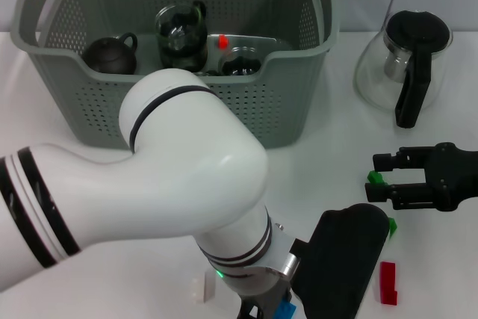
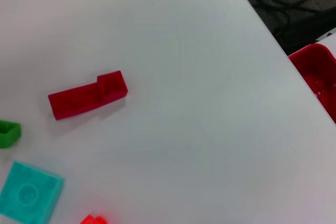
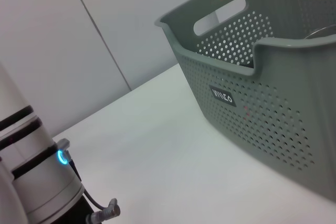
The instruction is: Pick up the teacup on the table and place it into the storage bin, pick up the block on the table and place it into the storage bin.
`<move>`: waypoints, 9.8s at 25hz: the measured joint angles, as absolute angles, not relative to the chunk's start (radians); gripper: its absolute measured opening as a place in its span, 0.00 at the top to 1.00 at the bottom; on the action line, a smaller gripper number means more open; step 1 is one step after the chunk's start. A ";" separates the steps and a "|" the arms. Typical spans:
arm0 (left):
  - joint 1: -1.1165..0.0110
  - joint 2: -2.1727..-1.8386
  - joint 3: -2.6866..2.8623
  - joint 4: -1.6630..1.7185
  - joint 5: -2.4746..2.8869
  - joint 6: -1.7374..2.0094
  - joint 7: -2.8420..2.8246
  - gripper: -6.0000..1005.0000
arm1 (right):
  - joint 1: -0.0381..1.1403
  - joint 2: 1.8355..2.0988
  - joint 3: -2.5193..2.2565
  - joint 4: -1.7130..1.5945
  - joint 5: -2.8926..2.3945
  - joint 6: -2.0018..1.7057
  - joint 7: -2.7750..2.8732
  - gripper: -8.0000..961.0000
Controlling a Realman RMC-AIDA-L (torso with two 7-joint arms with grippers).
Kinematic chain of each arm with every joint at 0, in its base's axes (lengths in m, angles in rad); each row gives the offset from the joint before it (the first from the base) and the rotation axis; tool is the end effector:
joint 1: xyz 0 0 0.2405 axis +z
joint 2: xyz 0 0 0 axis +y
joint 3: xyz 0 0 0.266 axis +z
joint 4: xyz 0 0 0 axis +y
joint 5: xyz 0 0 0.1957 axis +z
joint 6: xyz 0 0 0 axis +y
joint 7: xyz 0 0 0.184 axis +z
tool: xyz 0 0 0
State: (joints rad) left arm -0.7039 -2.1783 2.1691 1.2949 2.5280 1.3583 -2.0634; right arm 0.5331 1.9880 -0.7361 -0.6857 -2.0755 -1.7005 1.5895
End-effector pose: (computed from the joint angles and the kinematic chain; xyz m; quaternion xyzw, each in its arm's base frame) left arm -0.1508 0.2527 -0.1847 0.9322 -0.2332 -0.2708 0.0573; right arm 0.2573 0.3209 -0.0144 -0.9416 0.2731 0.1910 0.0495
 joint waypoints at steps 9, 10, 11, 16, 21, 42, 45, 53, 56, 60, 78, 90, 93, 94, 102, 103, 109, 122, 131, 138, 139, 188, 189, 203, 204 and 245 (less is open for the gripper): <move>-0.704 -2.178 2.127 1.359 2.524 1.397 -2.101 0.60 | 0.533 1.986 -0.736 -0.686 -2.076 -1.700 1.588 0.22; -0.696 -2.178 2.082 1.396 2.507 1.434 -2.118 0.60 | 0.534 1.985 -0.736 -0.686 -2.076 -1.701 1.588 0.22; -0.691 -2.179 2.033 1.426 2.479 1.474 -2.136 0.60 | 0.535 1.984 -0.736 -0.686 -2.076 -1.702 1.589 0.22; -0.677 -2.171 1.540 1.499 2.114 1.742 -2.284 0.60 | 0.531 1.983 -0.735 -0.687 -2.072 -1.707 1.594 0.22; -0.736 -2.100 0.980 1.372 1.938 1.826 -2.266 0.60 | 0.532 1.982 -0.726 -0.688 -2.071 -1.709 1.589 0.22; -0.805 -2.017 0.885 1.300 2.246 1.364 -2.259 0.20 | 0.539 1.983 -0.726 -0.696 -2.074 -1.732 1.592 0.22; -0.753 -2.033 0.906 1.442 2.118 1.630 -2.101 0.16 | 0.541 1.982 -0.726 -0.697 -2.075 -1.732 1.595 0.22; -0.534 -2.165 1.209 1.821 2.300 1.899 -1.982 0.07 | 0.545 1.982 -0.724 -0.693 -2.072 -1.724 1.599 0.22; -0.458 -2.173 1.394 1.867 2.397 1.869 -1.975 0.07 | 0.550 1.982 -0.722 -0.691 -2.072 -1.723 1.601 0.22; -0.454 -2.178 1.546 1.764 2.495 1.803 -2.018 0.07 | 0.556 1.983 -0.722 -0.689 -2.075 -1.715 1.601 0.22; -0.522 -2.178 1.831 1.405 2.694 1.580 -2.218 0.09 | 0.551 1.991 -0.722 -0.687 -2.075 -1.701 1.598 0.22; -0.522 -2.178 1.873 1.377 2.708 1.538 -2.222 0.15 | 0.551 1.991 -0.721 -0.687 -2.075 -1.701 1.598 0.22; -0.521 -2.178 1.875 1.377 2.711 1.536 -2.222 0.24 | 0.551 1.991 -0.721 -0.687 -2.075 -1.701 1.597 0.22; -0.520 -2.178 1.876 1.377 2.711 1.535 -2.222 0.26 | 0.551 1.991 -0.721 -0.687 -2.074 -1.701 1.596 0.22; -0.521 -2.178 1.882 1.381 2.701 1.534 -2.229 0.56 | 0.547 1.991 -0.721 -0.687 -2.072 -1.701 1.595 0.22; -0.522 -2.178 1.878 1.388 2.698 1.534 -2.233 0.57 | 0.546 1.991 -0.721 -0.687 -2.071 -1.701 1.594 0.22; -0.523 -2.178 1.734 1.537 2.598 1.636 -2.284 0.58 | 0.545 1.989 -0.721 -0.687 -2.071 -1.700 1.595 0.22; -0.782 -2.047 0.845 1.469 2.166 1.635 -2.380 0.57 | 0.552 1.986 -0.709 -0.687 -2.074 -1.708 1.594 0.22; -0.831 -2.017 0.940 1.251 2.331 1.279 -2.357 0.47 | 0.555 1.986 -0.712 -0.692 -2.075 -1.719 1.600 0.22; -0.798 -2.066 0.949 1.437 2.263 1.445 -2.284 0.23 | 0.555 1.984 -0.712 -0.690 -2.076 -1.722 1.598 0.22; -0.784 -2.076 0.956 1.474 2.222 1.514 -2.229 0.20 | 0.554 1.983 -0.712 -0.689 -2.076 -1.722 1.598 0.22; -0.771 -2.178 2.092 1.216 2.612 1.239 -2.654 0.14 | 0.549 1.987 -0.710 -0.687 -2.075 -1.688 1.596 0.22; -0.772 -2.178 2.092 1.216 2.610 1.238 -2.654 0.17 | 0.549 1.987 -0.710 -0.687 -2.075 -1.686 1.596 0.22; -0.808 -2.178 2.092 1.137 2.544 1.197 -2.667 0.51 | 0.552 1.988 -0.710 -0.687 -2.087 -1.683 1.591 0.22; -0.809 -2.178 2.092 1.137 2.542 1.197 -2.667 0.51 | 0.553 1.988 -0.710 -0.687 -2.088 -1.683 1.591 0.22; -0.761 -2.085 1.050 1.402 2.375 1.271 -2.445 0.48 | 0.552 1.988 -0.711 -0.687 -2.088 -1.695 1.592 0.22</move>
